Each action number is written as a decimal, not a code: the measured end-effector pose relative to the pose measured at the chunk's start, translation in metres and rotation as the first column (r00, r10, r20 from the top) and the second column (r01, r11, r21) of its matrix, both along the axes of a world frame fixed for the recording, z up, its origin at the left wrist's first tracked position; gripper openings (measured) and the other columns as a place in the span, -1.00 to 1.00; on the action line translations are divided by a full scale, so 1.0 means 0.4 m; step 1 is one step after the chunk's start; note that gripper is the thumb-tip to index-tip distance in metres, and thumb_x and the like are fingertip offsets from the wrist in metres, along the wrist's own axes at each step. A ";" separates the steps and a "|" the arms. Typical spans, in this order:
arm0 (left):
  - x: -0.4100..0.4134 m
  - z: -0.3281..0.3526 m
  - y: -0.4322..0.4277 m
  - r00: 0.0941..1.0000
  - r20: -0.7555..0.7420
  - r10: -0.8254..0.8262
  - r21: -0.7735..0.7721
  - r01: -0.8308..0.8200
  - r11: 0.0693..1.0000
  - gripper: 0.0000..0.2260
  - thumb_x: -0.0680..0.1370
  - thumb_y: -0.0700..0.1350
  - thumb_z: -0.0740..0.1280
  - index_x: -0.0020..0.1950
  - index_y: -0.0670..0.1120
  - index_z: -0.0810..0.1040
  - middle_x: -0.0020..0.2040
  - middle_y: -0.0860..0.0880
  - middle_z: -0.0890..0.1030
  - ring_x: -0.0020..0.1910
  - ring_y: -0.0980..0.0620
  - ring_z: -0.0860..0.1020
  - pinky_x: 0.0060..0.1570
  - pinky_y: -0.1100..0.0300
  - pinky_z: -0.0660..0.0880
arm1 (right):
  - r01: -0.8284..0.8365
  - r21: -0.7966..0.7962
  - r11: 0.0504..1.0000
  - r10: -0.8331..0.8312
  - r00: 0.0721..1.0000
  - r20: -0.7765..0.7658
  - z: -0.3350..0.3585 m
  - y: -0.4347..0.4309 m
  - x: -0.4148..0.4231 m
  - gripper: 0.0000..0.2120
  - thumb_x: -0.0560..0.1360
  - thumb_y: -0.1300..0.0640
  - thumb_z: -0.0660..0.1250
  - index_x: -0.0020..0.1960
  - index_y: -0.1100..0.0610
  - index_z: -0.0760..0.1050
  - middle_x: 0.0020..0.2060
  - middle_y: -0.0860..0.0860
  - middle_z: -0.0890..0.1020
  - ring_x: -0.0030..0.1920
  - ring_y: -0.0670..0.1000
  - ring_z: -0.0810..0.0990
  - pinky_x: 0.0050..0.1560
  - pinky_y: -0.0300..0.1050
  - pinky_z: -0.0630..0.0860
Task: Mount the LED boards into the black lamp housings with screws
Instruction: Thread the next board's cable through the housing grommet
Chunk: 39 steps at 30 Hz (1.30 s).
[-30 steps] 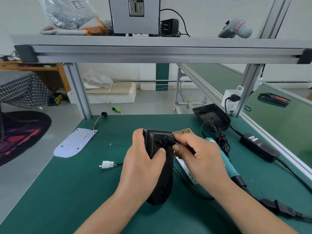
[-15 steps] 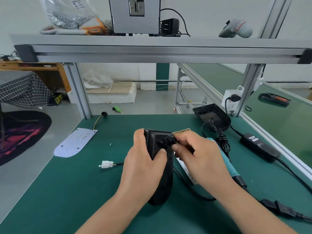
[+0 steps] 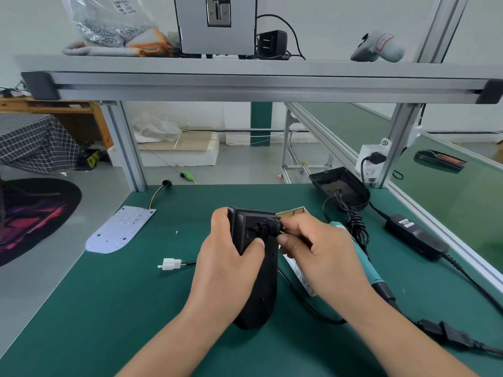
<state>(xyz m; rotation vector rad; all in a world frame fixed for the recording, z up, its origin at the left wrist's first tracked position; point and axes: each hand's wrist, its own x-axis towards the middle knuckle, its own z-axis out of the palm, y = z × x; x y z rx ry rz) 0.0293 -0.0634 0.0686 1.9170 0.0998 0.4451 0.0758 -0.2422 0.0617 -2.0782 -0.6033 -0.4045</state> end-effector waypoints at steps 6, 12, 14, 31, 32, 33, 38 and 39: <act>0.003 0.000 -0.001 1.000 -0.013 -0.015 0.024 0.015 1.000 -0.78 0.51 0.02 0.37 0.04 0.23 0.37 -0.09 0.20 0.65 -0.15 0.11 0.62 -0.18 -0.03 0.64 | 0.074 -0.148 0.986 -0.044 0.980 0.192 0.019 0.008 -0.016 -0.90 0.62 0.01 0.31 0.03 -0.03 0.60 -0.24 -0.21 0.57 -0.16 -0.06 0.56 -0.20 -0.07 0.51; 0.004 -0.004 -0.001 1.000 -0.002 -0.022 0.038 0.022 0.999 -0.76 0.53 -0.01 0.39 0.04 0.24 0.36 -0.05 0.23 0.65 -0.13 0.13 0.61 -0.21 0.06 0.60 | 0.062 -0.090 0.994 -0.057 0.997 0.058 0.034 0.005 -0.009 -0.89 0.62 0.14 0.45 0.10 -0.03 0.68 -0.21 -0.19 0.64 -0.10 -0.07 0.62 -0.11 -0.12 0.53; 0.003 -0.002 0.000 0.999 -0.005 -0.031 0.026 0.032 0.999 -0.76 0.55 -0.04 0.40 0.05 0.22 0.38 -0.07 0.20 0.66 -0.13 0.10 0.62 -0.17 -0.01 0.64 | 0.057 -0.056 0.997 -0.055 0.998 0.032 0.034 0.007 -0.010 -0.86 0.61 0.17 0.46 0.11 -0.05 0.70 -0.20 -0.20 0.66 -0.10 -0.07 0.64 -0.10 -0.13 0.55; -0.020 -0.007 -0.018 0.999 0.025 -0.043 0.031 0.042 0.999 -0.75 0.49 0.07 0.35 0.11 0.28 0.37 -0.08 0.22 0.67 -0.16 0.11 0.63 -0.20 -0.03 0.66 | 0.117 0.032 0.993 -0.118 0.992 0.050 0.019 0.008 -0.015 -0.89 0.59 0.15 0.49 -0.07 -0.03 0.65 -0.28 -0.09 0.63 -0.18 0.00 0.61 -0.17 -0.06 0.54; -0.021 -0.006 -0.018 0.998 0.027 -0.052 0.032 0.051 0.998 -0.74 0.49 0.07 0.35 0.12 0.28 0.36 -0.07 0.22 0.67 -0.15 0.12 0.64 -0.20 -0.03 0.66 | 0.118 -0.007 0.993 -0.116 0.988 0.098 0.022 0.007 -0.013 -0.89 0.60 0.16 0.49 -0.08 0.01 0.64 -0.27 -0.08 0.62 -0.19 0.00 0.60 -0.17 -0.01 0.53; -0.021 -0.004 -0.019 0.998 0.026 -0.063 0.039 0.062 0.997 -0.73 0.49 0.08 0.35 0.12 0.28 0.36 -0.06 0.22 0.68 -0.15 0.12 0.64 -0.19 -0.02 0.66 | 0.117 -0.032 0.993 -0.112 0.986 0.124 0.025 0.004 -0.008 -0.91 0.60 0.17 0.48 -0.08 0.05 0.64 -0.26 -0.07 0.63 -0.18 0.00 0.60 -0.16 0.03 0.54; -0.020 -0.008 -0.023 0.996 0.025 -0.082 0.056 0.080 0.995 -0.72 0.49 0.10 0.35 0.15 0.28 0.37 -0.06 0.22 0.68 -0.15 0.12 0.66 -0.21 -0.01 0.67 | 0.058 0.072 0.996 -0.059 0.998 0.018 0.023 -0.004 0.000 -0.92 0.60 0.21 0.46 0.00 0.04 0.69 -0.20 -0.07 0.68 -0.14 0.03 0.64 -0.10 0.08 0.57; -0.020 -0.009 -0.024 0.997 0.027 -0.078 0.058 0.077 0.995 -0.72 0.49 0.10 0.35 0.15 0.28 0.36 -0.07 0.22 0.68 -0.15 0.12 0.66 -0.22 0.01 0.67 | 0.066 0.083 0.994 -0.067 0.998 0.013 0.018 -0.002 0.001 -0.91 0.60 0.20 0.46 0.01 0.02 0.69 -0.21 -0.08 0.67 -0.15 0.02 0.64 -0.11 0.07 0.57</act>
